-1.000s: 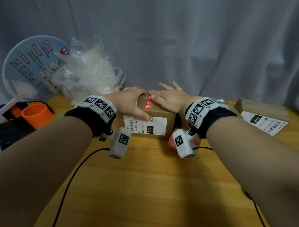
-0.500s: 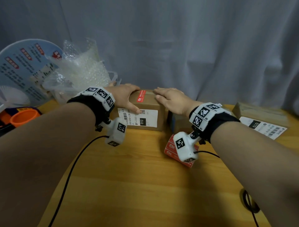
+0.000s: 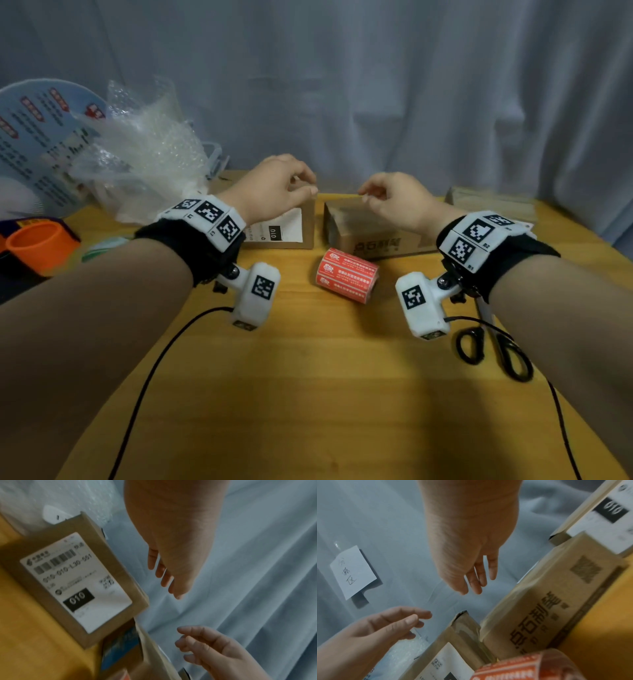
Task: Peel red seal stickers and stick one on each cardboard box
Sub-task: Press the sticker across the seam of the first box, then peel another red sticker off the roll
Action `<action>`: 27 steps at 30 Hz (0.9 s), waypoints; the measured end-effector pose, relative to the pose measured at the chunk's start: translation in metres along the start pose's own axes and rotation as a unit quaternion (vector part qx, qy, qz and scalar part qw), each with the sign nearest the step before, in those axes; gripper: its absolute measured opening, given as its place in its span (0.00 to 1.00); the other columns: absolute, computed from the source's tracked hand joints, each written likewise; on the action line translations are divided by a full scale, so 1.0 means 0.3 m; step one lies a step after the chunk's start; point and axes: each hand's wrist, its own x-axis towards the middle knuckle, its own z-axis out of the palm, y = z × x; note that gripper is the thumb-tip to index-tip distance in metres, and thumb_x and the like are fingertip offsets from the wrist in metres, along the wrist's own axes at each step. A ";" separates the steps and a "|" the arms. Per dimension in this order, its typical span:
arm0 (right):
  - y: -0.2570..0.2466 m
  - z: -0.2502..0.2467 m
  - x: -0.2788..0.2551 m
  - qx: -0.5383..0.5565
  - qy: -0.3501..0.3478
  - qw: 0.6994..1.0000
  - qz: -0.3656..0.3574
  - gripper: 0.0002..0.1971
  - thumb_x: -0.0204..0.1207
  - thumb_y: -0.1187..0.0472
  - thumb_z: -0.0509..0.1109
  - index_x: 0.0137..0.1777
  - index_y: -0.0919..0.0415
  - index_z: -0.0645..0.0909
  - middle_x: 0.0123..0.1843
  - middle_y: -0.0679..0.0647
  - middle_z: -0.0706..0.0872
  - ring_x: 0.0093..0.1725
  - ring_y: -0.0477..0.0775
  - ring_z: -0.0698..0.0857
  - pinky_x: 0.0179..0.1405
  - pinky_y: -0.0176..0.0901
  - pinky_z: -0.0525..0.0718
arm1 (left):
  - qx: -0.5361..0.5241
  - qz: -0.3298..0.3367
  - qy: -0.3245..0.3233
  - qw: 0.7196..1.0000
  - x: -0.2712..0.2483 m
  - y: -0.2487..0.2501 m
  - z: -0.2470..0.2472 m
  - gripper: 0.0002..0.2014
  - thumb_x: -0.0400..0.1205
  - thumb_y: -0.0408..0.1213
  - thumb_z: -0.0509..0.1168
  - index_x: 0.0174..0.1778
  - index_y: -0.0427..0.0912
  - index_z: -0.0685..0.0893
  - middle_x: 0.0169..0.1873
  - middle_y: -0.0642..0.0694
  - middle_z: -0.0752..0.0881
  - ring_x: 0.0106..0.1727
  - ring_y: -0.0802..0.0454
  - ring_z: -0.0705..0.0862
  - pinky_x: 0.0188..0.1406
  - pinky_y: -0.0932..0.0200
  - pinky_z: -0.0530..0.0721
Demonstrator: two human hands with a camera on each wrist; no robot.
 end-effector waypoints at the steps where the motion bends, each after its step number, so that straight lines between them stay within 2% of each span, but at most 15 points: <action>1: 0.012 -0.002 -0.023 0.001 0.006 1.000 0.017 0.10 0.78 0.60 0.66 0.55 0.61 0.84 0.51 0.59 0.88 0.52 0.57 0.84 0.51 0.39 0.76 | -0.012 0.000 -0.002 1.000 -0.010 0.022 0.019 0.13 0.81 0.45 0.64 0.56 0.43 0.85 0.51 0.47 0.83 0.54 0.50 0.81 0.53 0.60 0.75; 3: 0.032 -0.003 -0.070 -0.004 -0.003 0.999 0.054 0.10 0.78 0.58 0.67 0.51 0.63 0.85 0.46 0.60 0.87 0.47 0.56 0.82 0.45 0.38 0.75 | -0.020 -0.008 -0.020 1.000 -0.033 0.059 0.060 0.12 0.82 0.44 0.64 0.53 0.41 0.86 0.45 0.48 0.85 0.44 0.51 0.83 0.42 0.62 0.76; 4: 0.040 0.000 -0.092 -0.007 -0.014 0.997 0.076 0.10 0.78 0.57 0.67 0.50 0.64 0.85 0.43 0.58 0.85 0.46 0.56 0.82 0.41 0.39 0.75 | -0.020 -0.014 -0.031 0.999 -0.043 0.071 0.082 0.12 0.82 0.44 0.64 0.53 0.40 0.86 0.46 0.46 0.87 0.43 0.51 0.83 0.40 0.62 0.76; 6: 0.055 0.010 -0.132 -0.006 -0.034 0.993 0.117 0.12 0.79 0.55 0.66 0.47 0.64 0.84 0.42 0.56 0.84 0.45 0.56 0.82 0.34 0.39 0.76 | -0.022 -0.036 -0.047 0.998 -0.060 0.086 0.122 0.14 0.82 0.45 0.63 0.53 0.38 0.87 0.48 0.41 0.89 0.46 0.48 0.84 0.42 0.58 0.78; 8: 0.066 0.029 -0.160 0.027 -0.064 0.984 0.161 0.15 0.79 0.51 0.65 0.45 0.64 0.82 0.43 0.58 0.84 0.47 0.59 0.84 0.40 0.42 0.81 | -0.028 -0.074 -0.065 0.995 -0.074 0.097 0.153 0.17 0.83 0.47 0.62 0.50 0.37 0.87 0.46 0.39 0.89 0.45 0.47 0.84 0.41 0.55 0.79; 10: 0.070 0.055 -0.182 0.070 -0.116 0.971 0.199 0.22 0.77 0.44 0.65 0.51 0.66 0.82 0.48 0.61 0.86 0.50 0.61 0.86 0.47 0.50 0.86 | -0.025 -0.112 -0.103 0.988 -0.085 0.099 0.184 0.23 0.83 0.52 0.60 0.49 0.34 0.87 0.45 0.37 0.89 0.42 0.47 0.83 0.41 0.55 0.78; 13: 0.052 0.091 -0.211 0.092 -0.186 0.954 0.215 0.34 0.73 0.36 0.66 0.65 0.66 0.78 0.58 0.60 0.84 0.53 0.57 0.85 0.45 0.46 0.88 | -0.042 -0.149 -0.163 0.974 -0.104 0.095 0.223 0.30 0.82 0.57 0.56 0.50 0.30 0.87 0.45 0.35 0.88 0.40 0.46 0.82 0.38 0.59 0.77; 15: 0.036 0.116 -0.223 0.110 -0.206 0.951 0.201 0.32 0.72 0.39 0.68 0.68 0.63 0.76 0.60 0.57 0.83 0.54 0.55 0.84 0.44 0.43 0.88 | -0.075 -0.164 -0.174 0.968 -0.115 0.085 0.243 0.29 0.82 0.57 0.58 0.51 0.31 0.87 0.47 0.35 0.89 0.43 0.46 0.84 0.39 0.59 0.79; 18: 0.016 0.155 -0.230 0.121 -0.194 0.956 0.182 0.26 0.74 0.50 0.72 0.68 0.62 0.75 0.60 0.57 0.83 0.53 0.53 0.84 0.48 0.44 0.88 | -0.166 -0.196 -0.148 0.955 -0.126 0.058 0.270 0.20 0.80 0.51 0.66 0.51 0.35 0.85 0.50 0.40 0.89 0.50 0.47 0.86 0.53 0.54 0.84; 19: 0.012 0.166 -0.229 0.122 -0.186 0.959 0.173 0.26 0.74 0.52 0.73 0.68 0.62 0.74 0.60 0.58 0.84 0.53 0.53 0.84 0.50 0.46 0.88 | -0.202 -0.207 -0.133 0.948 -0.128 0.052 0.274 0.16 0.79 0.47 0.68 0.52 0.36 0.84 0.50 0.41 0.89 0.50 0.47 0.87 0.52 0.55 0.85; 22: -0.002 0.190 -0.222 0.131 -0.158 0.968 0.144 0.27 0.71 0.57 0.76 0.69 0.61 0.72 0.62 0.57 0.84 0.57 0.55 0.85 0.55 0.48 0.87 | -0.300 -0.220 -0.083 0.924 -0.141 0.058 0.270 0.13 0.79 0.37 0.70 0.56 0.35 0.81 0.44 0.44 0.87 0.41 0.56 0.85 0.31 0.72 0.82; 23: -0.003 0.199 -0.218 0.138 -0.148 0.970 0.136 0.29 0.70 0.58 0.77 0.70 0.61 0.71 0.63 0.57 0.83 0.59 0.55 0.84 0.57 0.48 0.86 | -0.336 -0.223 -0.065 0.913 -0.146 0.062 0.266 0.13 0.79 0.35 0.69 0.57 0.33 0.80 0.42 0.46 0.86 0.39 0.57 0.84 0.27 0.75 0.81; 25: -0.005 0.214 -0.212 0.160 -0.130 0.970 0.127 0.34 0.69 0.62 0.78 0.73 0.60 0.67 0.66 0.57 0.81 0.62 0.55 0.83 0.60 0.48 0.84 | -0.380 -0.217 -0.045 0.898 -0.152 0.058 0.259 0.15 0.80 0.34 0.68 0.60 0.32 0.79 0.44 0.44 0.86 0.40 0.57 0.85 0.31 0.73 0.82; 27: -0.005 0.220 -0.210 0.188 -0.119 0.967 0.126 0.37 0.68 0.63 0.78 0.74 0.60 0.65 0.67 0.57 0.81 0.62 0.55 0.82 0.60 0.49 0.85 | -0.383 -0.195 -0.041 0.902 -0.155 0.051 0.250 0.16 0.80 0.34 0.68 0.62 0.34 0.79 0.47 0.41 0.87 0.42 0.56 0.86 0.39 0.69 0.84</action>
